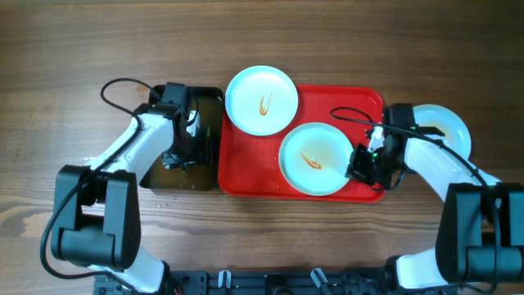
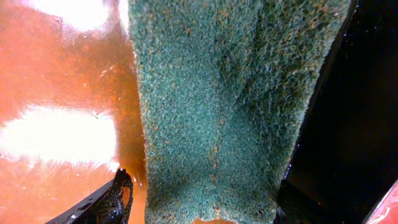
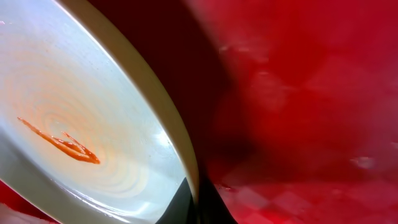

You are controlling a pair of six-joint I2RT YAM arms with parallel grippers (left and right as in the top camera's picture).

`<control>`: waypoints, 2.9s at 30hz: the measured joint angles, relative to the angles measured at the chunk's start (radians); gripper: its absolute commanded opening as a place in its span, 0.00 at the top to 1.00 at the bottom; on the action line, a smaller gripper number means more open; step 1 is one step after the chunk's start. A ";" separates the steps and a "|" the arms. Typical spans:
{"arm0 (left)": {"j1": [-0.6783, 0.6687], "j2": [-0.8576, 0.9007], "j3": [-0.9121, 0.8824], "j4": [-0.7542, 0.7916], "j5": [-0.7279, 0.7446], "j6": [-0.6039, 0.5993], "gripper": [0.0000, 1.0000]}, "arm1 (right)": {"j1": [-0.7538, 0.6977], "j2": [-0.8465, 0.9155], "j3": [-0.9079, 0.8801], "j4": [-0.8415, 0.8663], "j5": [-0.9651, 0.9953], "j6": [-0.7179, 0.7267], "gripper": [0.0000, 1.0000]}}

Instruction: Clean dirty plates on tray and stack at the side

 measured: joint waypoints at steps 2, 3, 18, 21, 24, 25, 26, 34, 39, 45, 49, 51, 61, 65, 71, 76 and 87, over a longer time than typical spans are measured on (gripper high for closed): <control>0.000 0.000 0.000 0.015 0.000 0.000 0.29 | 0.056 0.001 0.000 0.043 -0.002 -0.011 0.96; 0.000 0.000 0.000 0.020 0.000 0.000 0.29 | 0.088 0.002 -0.001 0.081 -0.001 -0.008 0.96; 0.000 -0.002 -0.003 0.196 0.000 -0.003 0.83 | 0.097 0.002 -0.001 0.091 -0.001 -0.006 0.96; 0.000 -0.013 -0.048 0.233 0.000 -0.005 0.69 | 0.097 0.002 -0.001 0.092 0.000 -0.006 0.96; 0.000 -0.019 -0.084 0.246 0.000 -0.003 0.63 | 0.097 0.002 -0.001 0.092 0.000 -0.006 0.96; 0.000 -0.022 -0.085 0.246 0.002 -0.001 0.70 | 0.097 0.002 -0.001 0.092 0.000 -0.006 0.96; 0.000 -0.023 -0.087 0.245 0.003 -0.003 0.78 | 0.097 0.002 -0.001 0.092 0.000 -0.006 0.96; 0.000 -0.026 -0.091 0.240 0.014 -0.003 0.96 | 0.097 0.002 -0.001 0.092 0.000 -0.006 0.95; 0.000 -0.151 -0.096 0.217 0.029 -0.003 0.96 | 0.097 0.002 -0.001 0.092 -0.001 -0.006 0.96; 0.000 -0.256 -0.096 0.225 0.035 -0.003 0.96 | 0.097 0.002 -0.001 0.094 0.000 -0.014 0.96; 0.000 -0.256 -0.096 0.226 0.038 -0.003 0.96 | 0.097 0.002 -0.001 0.094 0.000 -0.014 0.96; 0.000 -0.256 -0.096 0.249 0.038 -0.003 0.96 | 0.097 0.002 -0.001 0.095 0.000 -0.014 0.96; 0.000 -0.272 -0.100 0.557 -0.021 -0.003 0.94 | 0.097 0.003 -0.001 0.100 0.000 -0.015 0.96; 0.000 -0.324 -0.100 0.608 -0.032 -0.003 0.94 | 0.097 0.003 -0.001 0.101 0.000 -0.015 0.96; 0.000 -0.380 -0.100 0.620 -0.034 -0.003 0.95 | 0.097 0.003 -0.001 0.105 0.000 -0.015 0.96; 0.000 -0.380 -0.100 0.510 -0.034 -0.003 0.96 | 0.097 0.003 -0.002 0.106 0.000 -0.018 0.96; 0.000 -0.256 -0.113 0.225 0.125 -0.004 0.96 | 0.097 0.003 -0.002 0.109 0.000 -0.018 0.96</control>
